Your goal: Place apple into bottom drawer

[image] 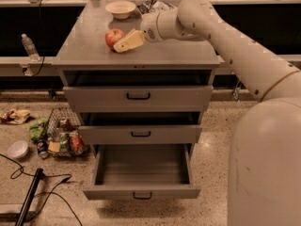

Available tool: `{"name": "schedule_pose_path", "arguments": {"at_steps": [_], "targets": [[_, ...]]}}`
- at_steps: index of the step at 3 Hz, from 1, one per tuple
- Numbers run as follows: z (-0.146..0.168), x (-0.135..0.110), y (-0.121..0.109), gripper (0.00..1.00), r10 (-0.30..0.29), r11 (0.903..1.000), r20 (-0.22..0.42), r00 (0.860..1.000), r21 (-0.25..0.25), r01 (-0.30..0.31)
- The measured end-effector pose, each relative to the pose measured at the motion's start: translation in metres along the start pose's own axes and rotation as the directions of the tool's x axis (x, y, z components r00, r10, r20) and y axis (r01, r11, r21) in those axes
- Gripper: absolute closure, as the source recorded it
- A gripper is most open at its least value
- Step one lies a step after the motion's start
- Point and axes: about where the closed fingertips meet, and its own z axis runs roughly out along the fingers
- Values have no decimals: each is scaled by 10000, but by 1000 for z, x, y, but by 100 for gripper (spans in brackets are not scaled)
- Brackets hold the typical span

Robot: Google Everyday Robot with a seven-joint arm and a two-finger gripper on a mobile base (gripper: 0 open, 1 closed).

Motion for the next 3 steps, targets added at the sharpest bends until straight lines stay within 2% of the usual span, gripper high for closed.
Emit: {"name": "schedule_pose_path", "arguments": {"at_steps": [1, 2, 3], "targets": [[32, 7, -17, 0, 99, 9997, -239, 9997, 204, -94], [61, 13, -25, 0, 175, 9998, -419, 9990, 115, -171], [87, 16, -21, 14, 154, 9996, -530, 9985, -241, -167]]}}
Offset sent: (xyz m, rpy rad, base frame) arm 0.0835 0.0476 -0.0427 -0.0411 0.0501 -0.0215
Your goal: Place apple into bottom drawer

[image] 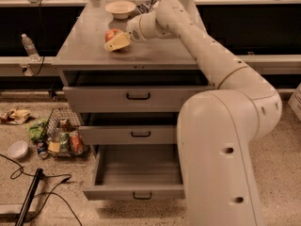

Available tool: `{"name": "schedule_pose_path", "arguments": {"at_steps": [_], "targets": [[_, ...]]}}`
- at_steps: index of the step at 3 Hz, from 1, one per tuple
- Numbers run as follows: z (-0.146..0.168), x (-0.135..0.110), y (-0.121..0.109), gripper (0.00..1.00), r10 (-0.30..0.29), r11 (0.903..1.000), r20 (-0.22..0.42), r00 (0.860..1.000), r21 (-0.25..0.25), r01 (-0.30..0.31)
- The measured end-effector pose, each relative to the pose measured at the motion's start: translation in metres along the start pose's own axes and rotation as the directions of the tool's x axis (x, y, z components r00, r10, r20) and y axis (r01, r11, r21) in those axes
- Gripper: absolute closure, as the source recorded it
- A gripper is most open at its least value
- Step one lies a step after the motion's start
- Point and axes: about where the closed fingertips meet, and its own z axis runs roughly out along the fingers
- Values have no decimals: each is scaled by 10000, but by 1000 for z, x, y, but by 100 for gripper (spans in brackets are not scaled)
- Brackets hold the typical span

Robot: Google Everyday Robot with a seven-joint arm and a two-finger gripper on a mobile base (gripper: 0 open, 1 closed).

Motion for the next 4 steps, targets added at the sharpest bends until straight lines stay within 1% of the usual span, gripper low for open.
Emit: {"name": "schedule_pose_path", "arguments": {"at_steps": [1, 2, 3, 4], "targets": [[17, 0, 12, 38, -274, 9979, -125, 9995, -595, 266], [10, 5, 21, 61, -440, 9932, -145, 9989, -1089, 421], [-41, 6, 23, 83, -676, 9909, 229, 9974, -1147, 698], [-132, -9, 47, 100, -868, 9913, 1047, 9907, -894, 963]]}}
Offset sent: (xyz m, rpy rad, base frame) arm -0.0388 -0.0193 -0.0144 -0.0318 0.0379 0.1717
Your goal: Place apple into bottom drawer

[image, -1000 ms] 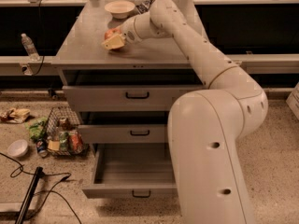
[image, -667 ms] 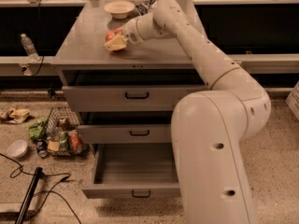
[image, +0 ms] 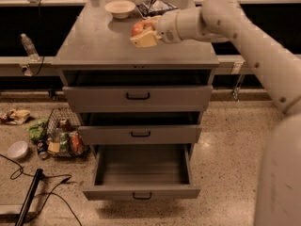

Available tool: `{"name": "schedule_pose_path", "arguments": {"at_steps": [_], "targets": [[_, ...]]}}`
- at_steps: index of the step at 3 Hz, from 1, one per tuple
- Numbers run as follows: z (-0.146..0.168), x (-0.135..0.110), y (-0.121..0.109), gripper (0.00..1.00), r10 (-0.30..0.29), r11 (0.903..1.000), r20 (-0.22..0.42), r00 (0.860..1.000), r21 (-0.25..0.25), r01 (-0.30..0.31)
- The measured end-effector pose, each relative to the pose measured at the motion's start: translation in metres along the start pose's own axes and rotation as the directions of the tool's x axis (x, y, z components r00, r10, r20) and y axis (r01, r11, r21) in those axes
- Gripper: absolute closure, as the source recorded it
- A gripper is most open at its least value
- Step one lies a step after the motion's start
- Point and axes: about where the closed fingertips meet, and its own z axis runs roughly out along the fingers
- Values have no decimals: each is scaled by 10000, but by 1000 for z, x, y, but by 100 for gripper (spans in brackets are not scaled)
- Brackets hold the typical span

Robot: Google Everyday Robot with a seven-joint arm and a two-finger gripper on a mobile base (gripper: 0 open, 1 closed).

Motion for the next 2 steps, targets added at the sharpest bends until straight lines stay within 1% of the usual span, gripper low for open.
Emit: {"name": "schedule_pose_path", "arguments": {"at_steps": [1, 2], "targets": [[-41, 18, 47, 100, 387, 9987, 92, 9992, -321, -384], [-67, 44, 96, 100, 1124, 9927, -36, 9937, -439, -1125]]}}
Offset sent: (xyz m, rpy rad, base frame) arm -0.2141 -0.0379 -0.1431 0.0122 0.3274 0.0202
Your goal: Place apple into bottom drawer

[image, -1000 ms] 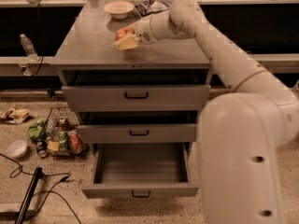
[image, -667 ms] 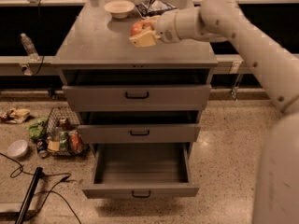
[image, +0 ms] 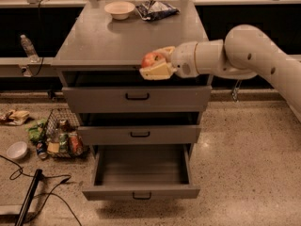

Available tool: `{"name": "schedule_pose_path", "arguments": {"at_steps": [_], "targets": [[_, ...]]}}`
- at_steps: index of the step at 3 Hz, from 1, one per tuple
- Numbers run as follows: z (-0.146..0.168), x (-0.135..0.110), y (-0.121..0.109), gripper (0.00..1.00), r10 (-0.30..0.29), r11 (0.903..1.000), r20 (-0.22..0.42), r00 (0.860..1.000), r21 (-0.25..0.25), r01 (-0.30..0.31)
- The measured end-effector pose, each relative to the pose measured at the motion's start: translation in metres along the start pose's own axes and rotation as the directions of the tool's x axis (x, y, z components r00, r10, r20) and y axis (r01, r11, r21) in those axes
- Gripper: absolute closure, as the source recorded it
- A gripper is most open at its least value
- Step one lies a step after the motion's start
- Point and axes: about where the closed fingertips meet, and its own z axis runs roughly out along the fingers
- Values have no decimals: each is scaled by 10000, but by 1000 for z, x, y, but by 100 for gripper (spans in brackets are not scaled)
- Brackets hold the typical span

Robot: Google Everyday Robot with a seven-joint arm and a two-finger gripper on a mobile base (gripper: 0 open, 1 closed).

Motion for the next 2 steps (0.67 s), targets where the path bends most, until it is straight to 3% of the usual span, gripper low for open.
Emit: {"name": "schedule_pose_path", "arguments": {"at_steps": [1, 2], "targets": [[-1, 48, 42, 100, 570, 9984, -549, 9969, -8, -571], [29, 126, 97, 100, 1425, 9888, -1361, 9804, -249, -1472]]}}
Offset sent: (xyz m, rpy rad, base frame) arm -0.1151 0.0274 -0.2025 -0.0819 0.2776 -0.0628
